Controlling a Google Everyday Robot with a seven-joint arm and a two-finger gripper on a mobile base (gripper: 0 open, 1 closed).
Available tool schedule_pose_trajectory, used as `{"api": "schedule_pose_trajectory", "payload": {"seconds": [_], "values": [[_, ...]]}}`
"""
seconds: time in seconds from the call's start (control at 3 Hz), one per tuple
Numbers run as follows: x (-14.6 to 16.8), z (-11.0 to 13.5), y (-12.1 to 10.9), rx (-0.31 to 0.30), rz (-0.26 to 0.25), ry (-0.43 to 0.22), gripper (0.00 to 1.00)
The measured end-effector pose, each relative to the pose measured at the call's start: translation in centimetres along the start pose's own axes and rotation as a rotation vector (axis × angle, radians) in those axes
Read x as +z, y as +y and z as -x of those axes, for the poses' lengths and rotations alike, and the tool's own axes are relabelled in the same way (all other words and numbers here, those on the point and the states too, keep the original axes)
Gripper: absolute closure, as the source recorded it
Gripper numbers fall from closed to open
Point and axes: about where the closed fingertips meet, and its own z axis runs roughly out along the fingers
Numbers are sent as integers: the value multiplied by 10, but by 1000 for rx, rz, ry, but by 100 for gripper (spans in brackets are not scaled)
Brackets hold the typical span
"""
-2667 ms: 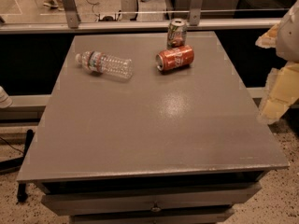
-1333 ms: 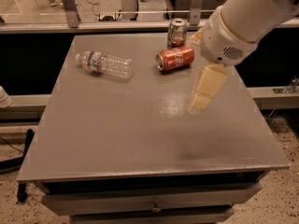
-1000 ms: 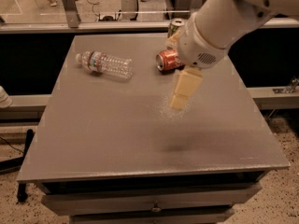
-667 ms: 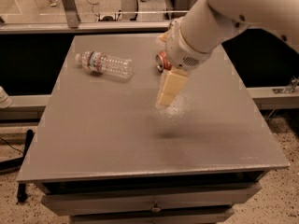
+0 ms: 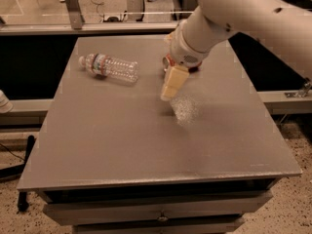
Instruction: Place coke can upright
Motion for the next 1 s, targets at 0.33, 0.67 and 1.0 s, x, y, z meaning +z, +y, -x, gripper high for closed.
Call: {"api": "schedule_pose_trajectory", "payload": {"seconds": [0.33,0.67,1.0], "values": [[23,-12,-23,19,16,19,0],[38,-14,-42,20,34,38,0],[44,-21,-53,16,50,63,0]]}}
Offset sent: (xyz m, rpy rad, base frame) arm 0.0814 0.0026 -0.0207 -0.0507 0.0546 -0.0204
